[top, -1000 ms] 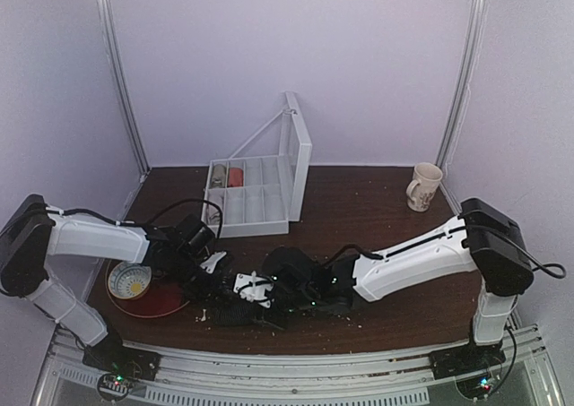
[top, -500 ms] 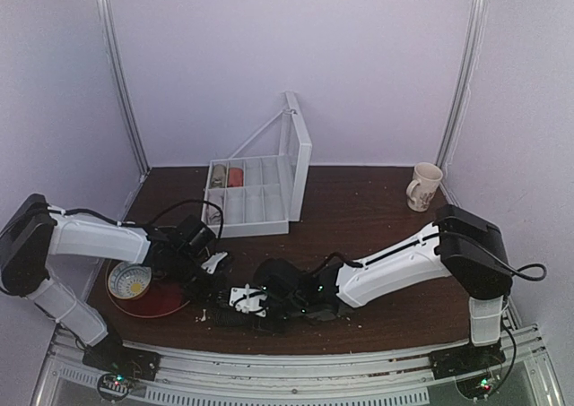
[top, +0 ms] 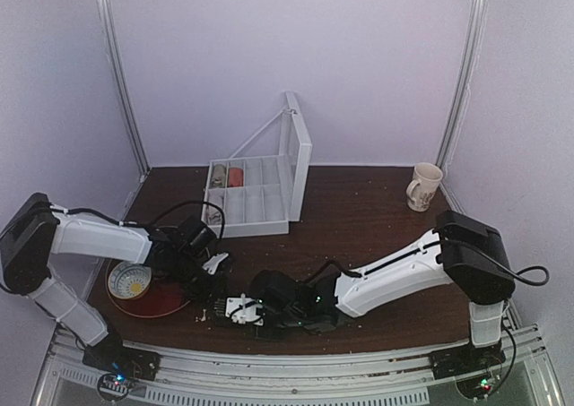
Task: Roll the underwear
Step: Roll the underwear at the center of the board.
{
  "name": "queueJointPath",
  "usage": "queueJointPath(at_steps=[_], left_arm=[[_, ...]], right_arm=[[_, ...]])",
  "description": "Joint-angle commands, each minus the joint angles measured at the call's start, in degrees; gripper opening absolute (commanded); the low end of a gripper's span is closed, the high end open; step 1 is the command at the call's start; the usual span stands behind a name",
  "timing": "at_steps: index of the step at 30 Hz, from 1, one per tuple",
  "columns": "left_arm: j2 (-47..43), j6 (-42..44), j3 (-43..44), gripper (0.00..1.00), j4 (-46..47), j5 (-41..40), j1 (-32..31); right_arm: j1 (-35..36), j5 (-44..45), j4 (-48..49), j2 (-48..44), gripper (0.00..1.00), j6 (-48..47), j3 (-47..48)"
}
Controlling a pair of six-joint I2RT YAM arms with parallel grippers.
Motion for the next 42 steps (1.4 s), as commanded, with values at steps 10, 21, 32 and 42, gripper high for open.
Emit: queueJointPath(at_steps=[10,21,32,42], left_arm=[[-5.2,-1.4,2.5,0.13,-6.9,-2.1,3.3],[-16.7,-6.8,3.0,0.15,-13.8,-7.6,6.7],[-28.2,-22.2,-3.7,0.21,-14.9,-7.7,6.8],[-39.0,-41.6,-16.7,0.35,-3.3,-6.5,4.3]], right_arm=[[-0.4,-1.4,-5.9,1.4,0.0,7.4,3.3],[-5.2,-14.4,-13.3,6.9,0.0,20.4,9.1],[-7.9,-21.0,-13.8,10.1,0.0,34.2,9.0],[-7.0,-16.7,-8.8,9.5,0.0,42.3,4.4]])
